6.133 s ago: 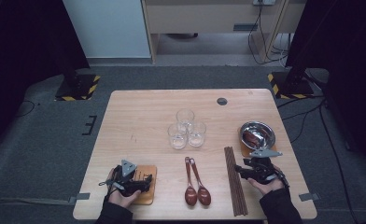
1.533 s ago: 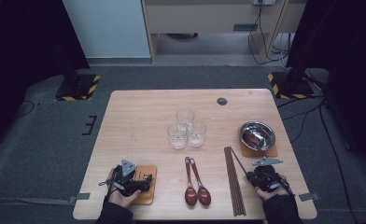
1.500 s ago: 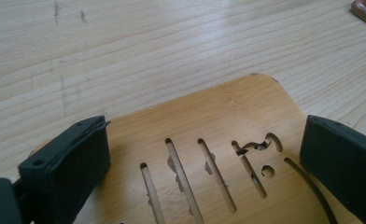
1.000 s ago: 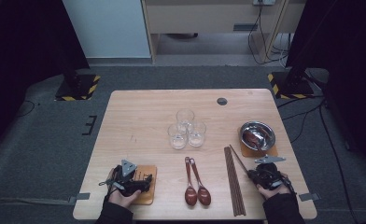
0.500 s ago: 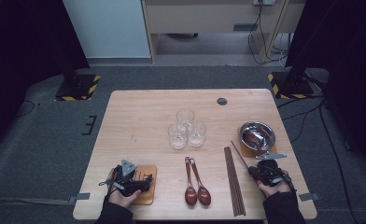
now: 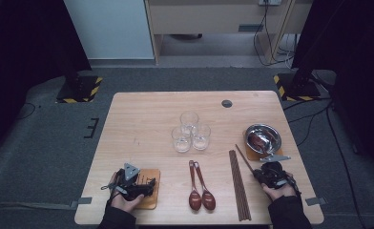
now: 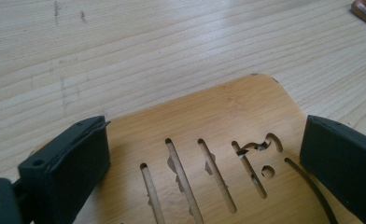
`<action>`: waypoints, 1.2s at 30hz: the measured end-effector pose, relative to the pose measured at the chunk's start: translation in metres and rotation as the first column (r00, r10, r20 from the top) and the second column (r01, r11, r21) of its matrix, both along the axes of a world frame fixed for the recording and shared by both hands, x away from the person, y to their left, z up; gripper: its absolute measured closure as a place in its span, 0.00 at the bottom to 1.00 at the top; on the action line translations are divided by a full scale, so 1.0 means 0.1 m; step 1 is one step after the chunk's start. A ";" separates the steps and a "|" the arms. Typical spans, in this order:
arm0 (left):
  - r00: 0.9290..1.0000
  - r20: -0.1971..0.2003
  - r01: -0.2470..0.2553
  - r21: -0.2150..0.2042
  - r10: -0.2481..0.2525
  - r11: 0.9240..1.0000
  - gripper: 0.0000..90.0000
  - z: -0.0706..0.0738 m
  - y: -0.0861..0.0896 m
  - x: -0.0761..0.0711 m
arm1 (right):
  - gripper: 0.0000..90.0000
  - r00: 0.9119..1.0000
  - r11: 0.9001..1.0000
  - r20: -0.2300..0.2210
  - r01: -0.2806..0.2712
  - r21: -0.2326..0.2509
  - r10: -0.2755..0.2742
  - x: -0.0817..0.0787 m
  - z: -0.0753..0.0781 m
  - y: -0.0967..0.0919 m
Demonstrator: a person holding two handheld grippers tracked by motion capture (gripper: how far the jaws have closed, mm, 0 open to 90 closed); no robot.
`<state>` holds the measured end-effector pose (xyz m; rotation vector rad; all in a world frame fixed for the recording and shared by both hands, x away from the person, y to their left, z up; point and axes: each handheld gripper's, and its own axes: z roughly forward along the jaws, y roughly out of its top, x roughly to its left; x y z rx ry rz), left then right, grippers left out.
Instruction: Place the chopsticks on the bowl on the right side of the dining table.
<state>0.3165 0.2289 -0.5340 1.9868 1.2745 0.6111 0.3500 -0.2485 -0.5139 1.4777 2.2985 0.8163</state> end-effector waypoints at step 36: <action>1.000 0.000 0.000 0.000 0.000 1.000 0.01 0.00 0.00 0.00 | 0.95 1.000 0.998 0.017 -0.005 0.059 0.004 -0.11 0.11 -0.05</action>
